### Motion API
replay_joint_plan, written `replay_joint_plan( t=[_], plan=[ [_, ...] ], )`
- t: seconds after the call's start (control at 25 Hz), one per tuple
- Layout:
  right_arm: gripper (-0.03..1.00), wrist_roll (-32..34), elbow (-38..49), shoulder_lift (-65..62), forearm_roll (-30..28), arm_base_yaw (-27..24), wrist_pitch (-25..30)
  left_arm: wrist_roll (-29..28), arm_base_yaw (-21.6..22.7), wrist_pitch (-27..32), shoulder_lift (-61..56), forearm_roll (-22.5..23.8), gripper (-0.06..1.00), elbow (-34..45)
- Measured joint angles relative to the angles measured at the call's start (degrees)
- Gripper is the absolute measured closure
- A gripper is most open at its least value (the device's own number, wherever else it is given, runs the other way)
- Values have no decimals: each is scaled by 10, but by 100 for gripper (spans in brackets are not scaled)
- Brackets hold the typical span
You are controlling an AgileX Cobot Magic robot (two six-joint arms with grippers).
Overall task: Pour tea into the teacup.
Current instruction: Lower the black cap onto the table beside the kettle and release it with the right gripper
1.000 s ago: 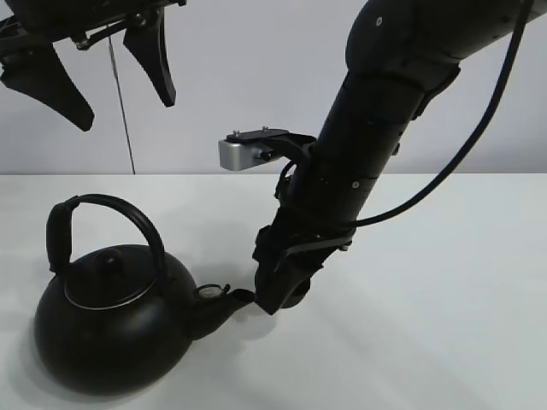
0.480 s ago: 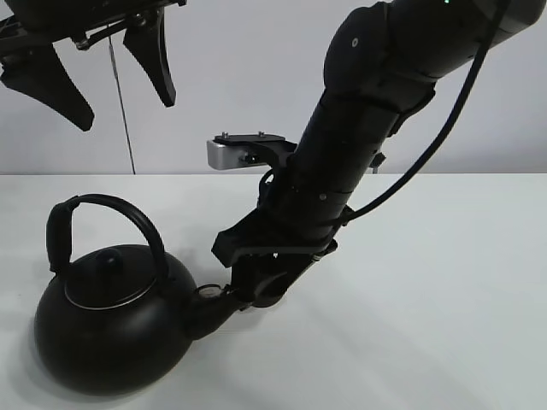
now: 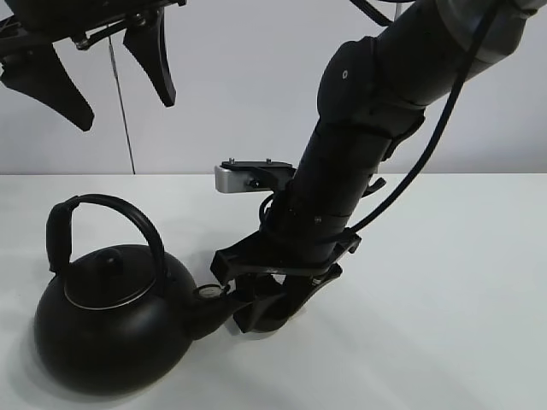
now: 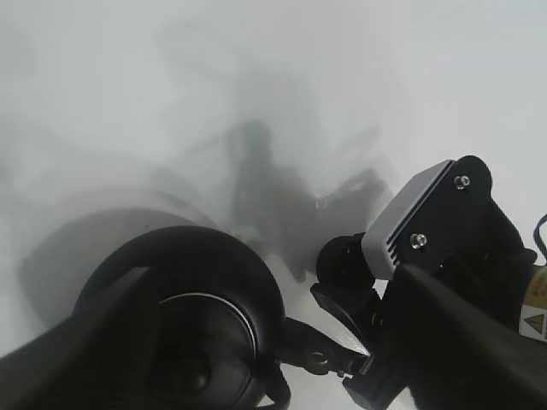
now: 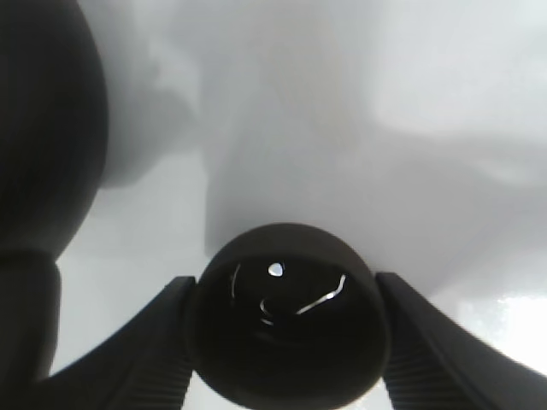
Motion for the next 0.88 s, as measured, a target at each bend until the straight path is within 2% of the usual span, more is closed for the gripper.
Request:
replay_joint_plan(
  t=[0.68, 0.88],
  plan=[
    [57, 3, 0, 0, -6, 0, 8, 0, 0, 0, 0, 0, 40, 0],
    [52, 4, 0, 0, -8, 0, 8, 0, 0, 0, 0, 0, 40, 0]
  ],
)
